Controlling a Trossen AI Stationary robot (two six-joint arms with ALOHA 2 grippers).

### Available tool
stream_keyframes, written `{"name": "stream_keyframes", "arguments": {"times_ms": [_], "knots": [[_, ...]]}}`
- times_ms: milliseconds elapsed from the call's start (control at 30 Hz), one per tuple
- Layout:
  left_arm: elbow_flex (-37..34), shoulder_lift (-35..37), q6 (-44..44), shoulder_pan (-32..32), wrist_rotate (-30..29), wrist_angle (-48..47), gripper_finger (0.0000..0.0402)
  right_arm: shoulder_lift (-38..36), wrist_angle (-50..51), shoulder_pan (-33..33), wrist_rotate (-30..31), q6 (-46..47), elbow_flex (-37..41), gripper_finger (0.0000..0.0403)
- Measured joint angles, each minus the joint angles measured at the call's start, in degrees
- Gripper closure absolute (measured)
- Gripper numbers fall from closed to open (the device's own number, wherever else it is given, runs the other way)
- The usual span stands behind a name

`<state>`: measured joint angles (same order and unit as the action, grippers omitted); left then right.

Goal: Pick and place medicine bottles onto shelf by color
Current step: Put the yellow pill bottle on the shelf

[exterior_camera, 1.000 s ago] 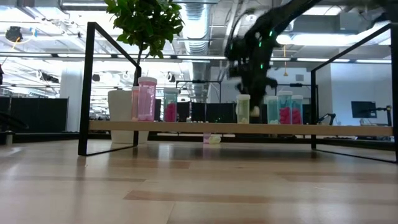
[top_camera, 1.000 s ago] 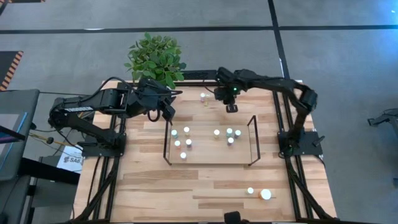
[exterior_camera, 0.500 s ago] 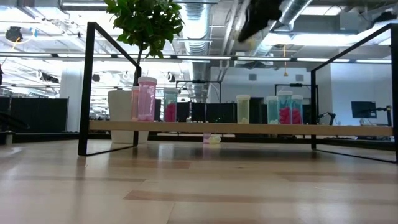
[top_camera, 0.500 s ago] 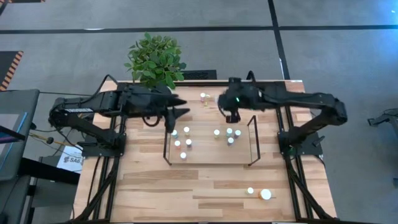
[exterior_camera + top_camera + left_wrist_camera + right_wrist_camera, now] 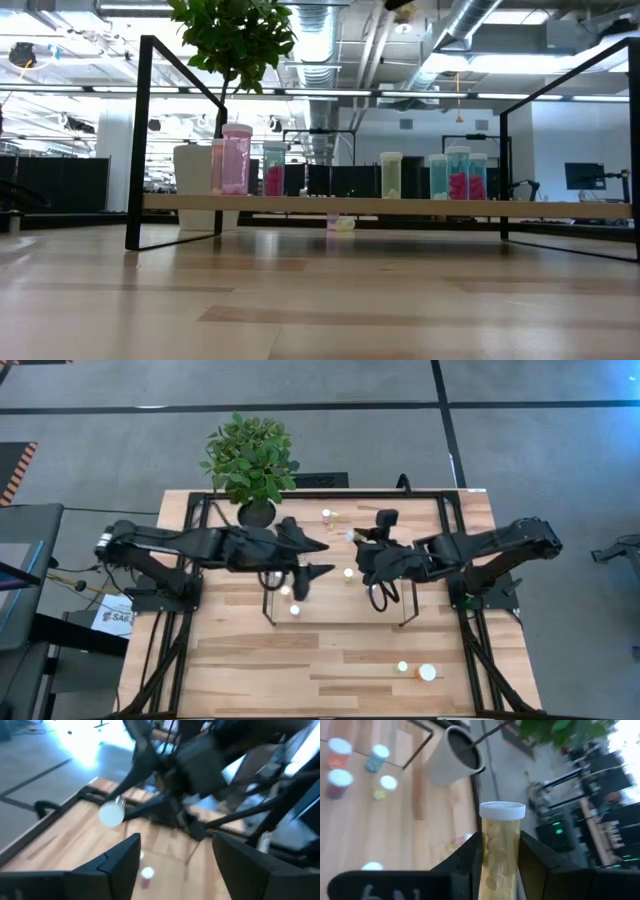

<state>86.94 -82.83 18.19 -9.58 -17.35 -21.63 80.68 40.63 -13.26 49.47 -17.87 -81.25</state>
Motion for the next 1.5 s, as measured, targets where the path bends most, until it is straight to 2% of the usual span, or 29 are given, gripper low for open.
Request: {"name": "stream_keyframes", "arguments": {"times_ms": [167, 300, 367, 533, 833, 900, 1200, 1300, 1500], "knots": [[0.0, -4.0, -0.2, -0.1, -8.4, 2.9, 0.0144, -0.3, -1.2, -0.6, 6.2, -5.0, 0.0, 0.0284], [0.0, -6.5, -0.3, 0.2, -17.5, 4.3, 0.0146, -0.3, -1.0, -1.1, 6.4, -6.3, 0.0, 0.0284], [-0.1, -7.6, 0.1, 0.3, -19.0, 5.2, 0.0150, -0.3, -1.3, -1.7, 6.4, -8.5, 0.0, 0.0284], [0.0, -8.9, 0.0, 0.4, -19.4, 9.4, 0.0156, 0.1, -3.7, -3.0, 5.8, -13.5, 0.0, 0.0284], [0.0, -9.0, -1.5, 2.0, -18.1, 9.5, 0.0157, 0.1, -7.7, -3.8, 1.6, -17.6, 0.0, 0.0284], [0.0, -9.0, -1.3, 2.5, -16.1, 9.5, 0.0157, 0.1, -8.1, -3.8, 1.6, -17.5, 0.0, 0.0284], [0.0, -9.0, -1.1, 2.9, -14.6, 9.6, 0.0160, 0.1, -8.5, -4.0, 1.5, -17.1, 0.0, 0.0284], [0.0, -9.0, -0.2, 3.0, -13.3, 9.6, 0.0180, 0.1, -8.7, -4.0, 1.4, -17.1, 0.0, 0.0284], [0.0, -9.0, 0.1, 3.0, -10.4, 9.7, 0.0256, 0.1, -9.4, -4.4, 1.1, -17.2, 0.0, 0.0284]]}}
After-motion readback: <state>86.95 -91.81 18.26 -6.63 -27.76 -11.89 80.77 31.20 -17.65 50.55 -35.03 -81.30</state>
